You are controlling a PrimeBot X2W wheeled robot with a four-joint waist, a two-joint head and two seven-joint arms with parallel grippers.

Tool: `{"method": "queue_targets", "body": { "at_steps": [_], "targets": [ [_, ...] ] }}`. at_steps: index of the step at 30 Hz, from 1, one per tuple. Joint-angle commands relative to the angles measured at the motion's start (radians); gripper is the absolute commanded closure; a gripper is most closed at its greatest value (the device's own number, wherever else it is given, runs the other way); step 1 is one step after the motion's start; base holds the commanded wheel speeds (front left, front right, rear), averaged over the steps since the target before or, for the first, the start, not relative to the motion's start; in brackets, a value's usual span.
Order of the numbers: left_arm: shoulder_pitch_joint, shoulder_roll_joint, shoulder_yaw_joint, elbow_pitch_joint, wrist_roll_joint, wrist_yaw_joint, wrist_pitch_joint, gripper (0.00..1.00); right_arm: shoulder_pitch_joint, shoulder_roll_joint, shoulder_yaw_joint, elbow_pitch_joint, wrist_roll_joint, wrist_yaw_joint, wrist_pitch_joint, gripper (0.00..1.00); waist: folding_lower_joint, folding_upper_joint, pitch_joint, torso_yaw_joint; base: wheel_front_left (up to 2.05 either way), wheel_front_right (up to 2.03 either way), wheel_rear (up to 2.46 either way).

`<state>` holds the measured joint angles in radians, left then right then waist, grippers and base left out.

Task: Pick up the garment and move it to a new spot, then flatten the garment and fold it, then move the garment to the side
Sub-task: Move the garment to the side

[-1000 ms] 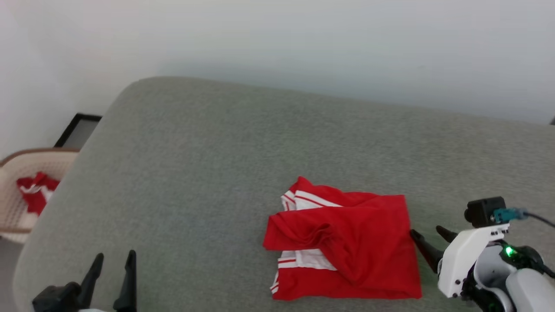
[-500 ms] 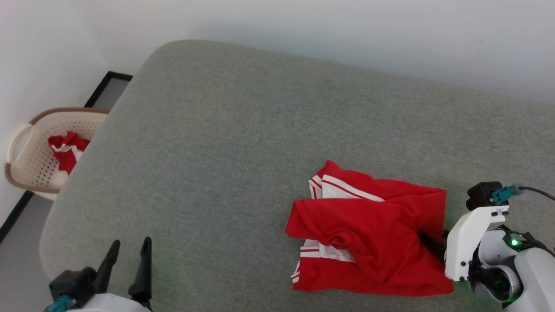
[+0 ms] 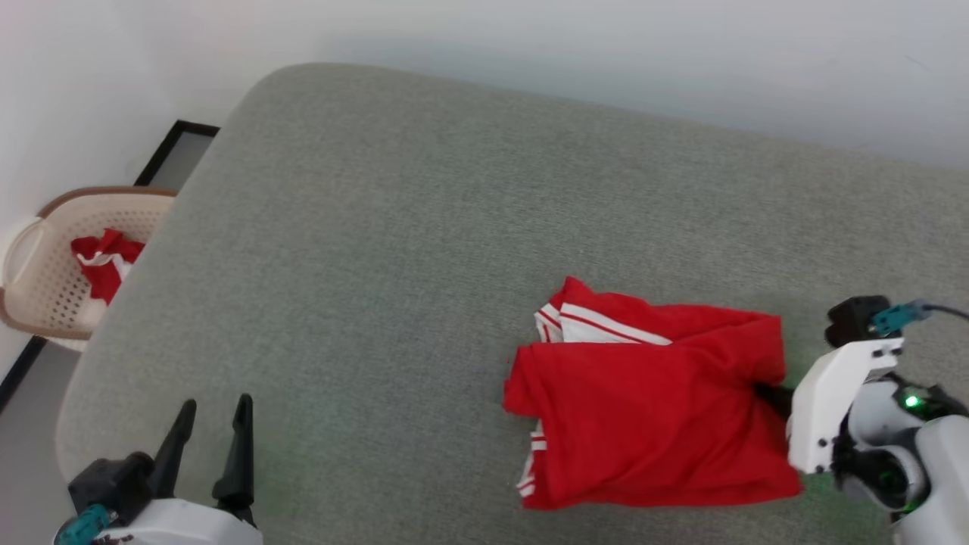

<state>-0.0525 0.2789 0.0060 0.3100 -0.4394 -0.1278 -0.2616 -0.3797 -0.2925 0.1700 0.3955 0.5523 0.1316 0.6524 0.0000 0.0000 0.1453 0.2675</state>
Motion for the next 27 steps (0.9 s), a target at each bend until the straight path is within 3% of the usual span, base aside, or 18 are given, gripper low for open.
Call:
{"method": "queue_targets", "body": {
  "at_steps": [1, 8, 17, 27],
  "targets": [
    [-0.010, 0.002, 0.001, -0.005, 0.007, -0.003, -0.004, 0.00, -0.010, -0.018, -0.012, -0.005, -0.006, -0.002, 0.000, 1.00, 0.0000, 0.0000, 0.002, -0.014, 0.00, 0.00, 0.00],
    [-0.033, 0.016, -0.005, -0.025, 0.013, -0.003, -0.004, 0.00, -0.044, -0.079, -0.065, -0.043, -0.015, -0.002, 0.007, 1.00, 0.0000, 0.0000, 0.023, -0.075, 0.00, 0.00, 0.00],
    [-0.071, 0.052, -0.033, -0.031, -0.001, -0.003, -0.002, 0.00, -0.120, -0.214, -0.096, -0.062, -0.053, -0.002, -0.018, 1.00, 0.0000, 0.0000, 0.079, -0.179, 0.00, 0.00, 0.00],
    [-0.140, 0.084, -0.084, -0.037, 0.000, -0.003, -0.003, 0.00, -0.213, -0.368, -0.023, -0.003, -0.117, -0.002, -0.146, 1.00, 0.0000, 0.0000, 0.137, -0.281, 0.00, 0.00, 0.00]
  ]
}}
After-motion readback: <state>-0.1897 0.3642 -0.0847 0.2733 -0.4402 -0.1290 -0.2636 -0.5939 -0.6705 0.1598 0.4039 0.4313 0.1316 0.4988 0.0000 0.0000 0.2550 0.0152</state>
